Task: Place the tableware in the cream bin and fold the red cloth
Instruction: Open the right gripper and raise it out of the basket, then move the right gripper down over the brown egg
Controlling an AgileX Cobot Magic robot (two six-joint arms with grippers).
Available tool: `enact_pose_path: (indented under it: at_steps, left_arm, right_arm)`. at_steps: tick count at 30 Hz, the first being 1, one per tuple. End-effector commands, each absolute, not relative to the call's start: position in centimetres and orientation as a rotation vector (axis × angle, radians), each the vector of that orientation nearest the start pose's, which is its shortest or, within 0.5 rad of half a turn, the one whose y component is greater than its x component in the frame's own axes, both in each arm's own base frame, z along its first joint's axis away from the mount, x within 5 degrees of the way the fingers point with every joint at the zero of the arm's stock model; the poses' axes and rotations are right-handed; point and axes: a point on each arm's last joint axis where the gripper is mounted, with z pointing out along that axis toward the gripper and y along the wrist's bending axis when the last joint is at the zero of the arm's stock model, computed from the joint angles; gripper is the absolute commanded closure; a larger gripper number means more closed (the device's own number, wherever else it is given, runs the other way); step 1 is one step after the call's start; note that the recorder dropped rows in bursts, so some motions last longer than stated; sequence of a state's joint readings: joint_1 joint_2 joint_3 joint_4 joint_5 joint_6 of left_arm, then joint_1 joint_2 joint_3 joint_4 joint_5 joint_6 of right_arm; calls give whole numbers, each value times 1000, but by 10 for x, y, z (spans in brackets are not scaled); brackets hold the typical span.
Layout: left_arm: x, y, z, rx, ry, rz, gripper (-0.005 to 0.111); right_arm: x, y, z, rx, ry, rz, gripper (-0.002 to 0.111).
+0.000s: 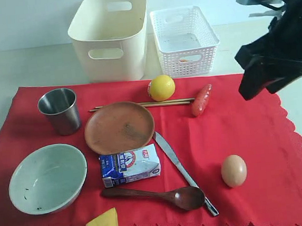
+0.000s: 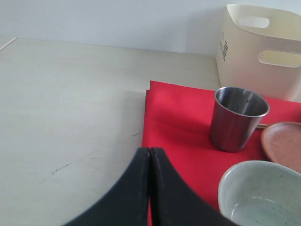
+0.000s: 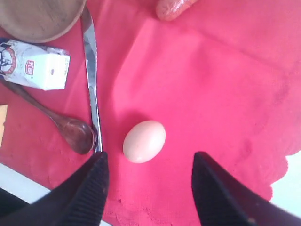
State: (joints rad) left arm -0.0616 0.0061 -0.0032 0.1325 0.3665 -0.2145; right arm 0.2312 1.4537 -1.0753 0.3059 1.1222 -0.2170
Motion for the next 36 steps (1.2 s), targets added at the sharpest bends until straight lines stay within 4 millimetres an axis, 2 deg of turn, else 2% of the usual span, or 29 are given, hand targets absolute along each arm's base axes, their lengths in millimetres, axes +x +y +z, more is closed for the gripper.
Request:
enact_pose_path:
  at_steps: [1,9,14,30,33,36]
  left_arm:
    - [53,1,181,-66,1838,-67,107]
    - [53,1,181,-66,1838,-67,107]
    - [53,1,181,-66,1838,-67,107]
    - [53,1,181,-66,1838,-67,107]
    - [53,1,181,-66,1838,-67,107]
    - [53,1,181,-66,1838,-67,107]
  right_arm:
    - [234,82,272,-500,2893,437,57]
    - [200,76,281,-495,2860,472,57]
    - [191,75,290,-486,2811,494,57]
    - [214,81,299,-326,2566,543,57]
    - [216,83,296,-324,2579,558,57]
    - [224,87,277,-375,2683,585,56]
